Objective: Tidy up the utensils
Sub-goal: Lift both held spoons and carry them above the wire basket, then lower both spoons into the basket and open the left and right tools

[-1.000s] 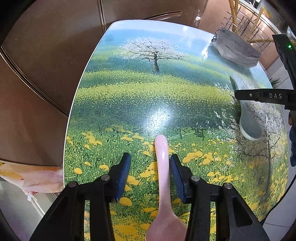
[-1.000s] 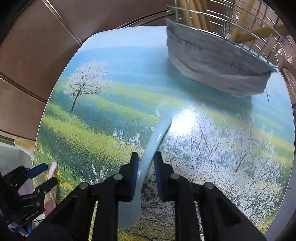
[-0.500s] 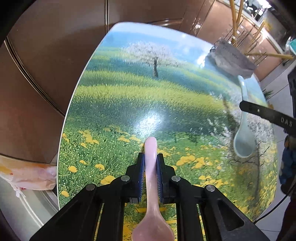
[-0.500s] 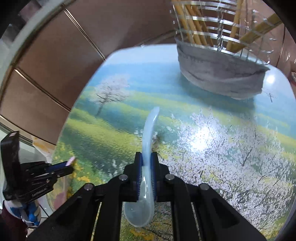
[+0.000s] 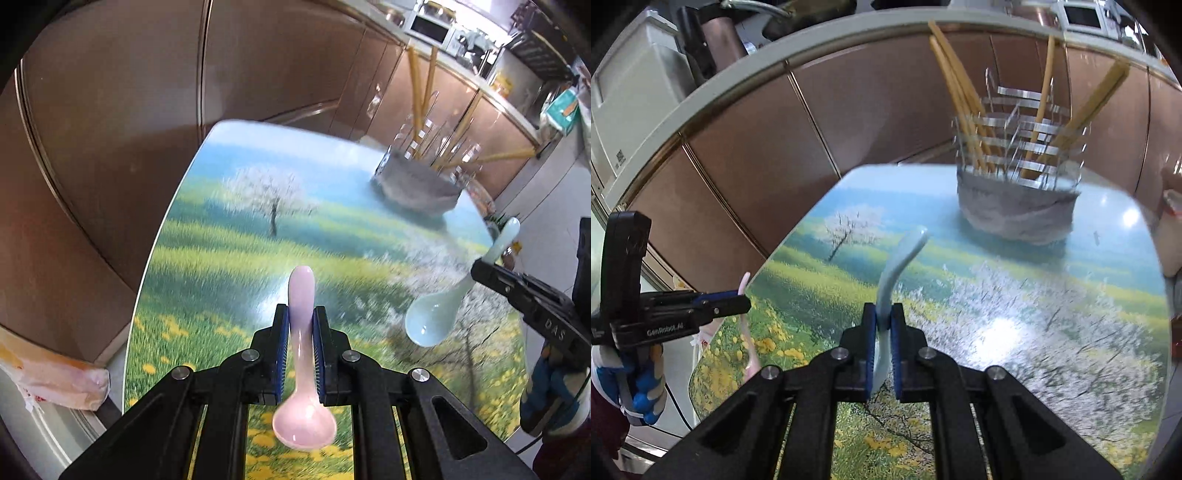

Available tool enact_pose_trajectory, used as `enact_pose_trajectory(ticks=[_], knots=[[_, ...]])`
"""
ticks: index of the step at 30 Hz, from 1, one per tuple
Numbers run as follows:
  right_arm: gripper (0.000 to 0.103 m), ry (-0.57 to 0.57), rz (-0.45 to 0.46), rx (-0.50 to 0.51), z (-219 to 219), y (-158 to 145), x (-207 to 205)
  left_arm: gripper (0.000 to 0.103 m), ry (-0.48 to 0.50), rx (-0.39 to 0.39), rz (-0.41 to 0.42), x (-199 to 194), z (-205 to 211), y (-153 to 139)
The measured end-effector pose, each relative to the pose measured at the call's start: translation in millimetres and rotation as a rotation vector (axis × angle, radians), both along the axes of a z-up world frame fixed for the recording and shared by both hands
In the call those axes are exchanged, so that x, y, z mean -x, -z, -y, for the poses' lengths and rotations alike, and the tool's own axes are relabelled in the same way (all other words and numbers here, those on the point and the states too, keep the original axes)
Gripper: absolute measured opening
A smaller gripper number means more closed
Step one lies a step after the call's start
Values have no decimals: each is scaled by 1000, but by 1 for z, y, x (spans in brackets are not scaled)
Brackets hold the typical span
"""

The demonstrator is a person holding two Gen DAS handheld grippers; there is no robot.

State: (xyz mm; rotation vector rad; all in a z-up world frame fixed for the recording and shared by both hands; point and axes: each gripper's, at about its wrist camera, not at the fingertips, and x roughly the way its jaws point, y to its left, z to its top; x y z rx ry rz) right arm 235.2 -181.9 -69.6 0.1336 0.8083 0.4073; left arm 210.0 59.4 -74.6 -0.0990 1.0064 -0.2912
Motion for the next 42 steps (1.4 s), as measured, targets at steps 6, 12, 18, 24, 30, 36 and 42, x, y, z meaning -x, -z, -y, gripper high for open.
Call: enact_pose_trajectory(ticks=[6, 12, 18, 24, 30, 36, 42], knots=[[7, 26, 76, 35, 9, -45, 2, 12, 14, 49, 56, -22, 25, -28], [7, 76, 140, 59, 23, -88, -11, 12, 12, 145, 92, -54, 39, -66], [7, 144, 233, 97, 41, -136, -40, 12, 27, 211, 182, -89, 61, -127], [7, 214, 273, 165, 57, -157, -77, 12, 73, 231, 276, -121, 102, -175], [7, 254, 264, 244, 68, -149, -109, 12, 102, 185, 307, -162, 155, -166], [7, 267, 225, 335, 70, -128, -136, 12, 107, 106, 314, -180, 186, -132], [7, 258, 170, 382, 68, -102, -150, 12, 113, 64, 296, -185, 196, -104]])
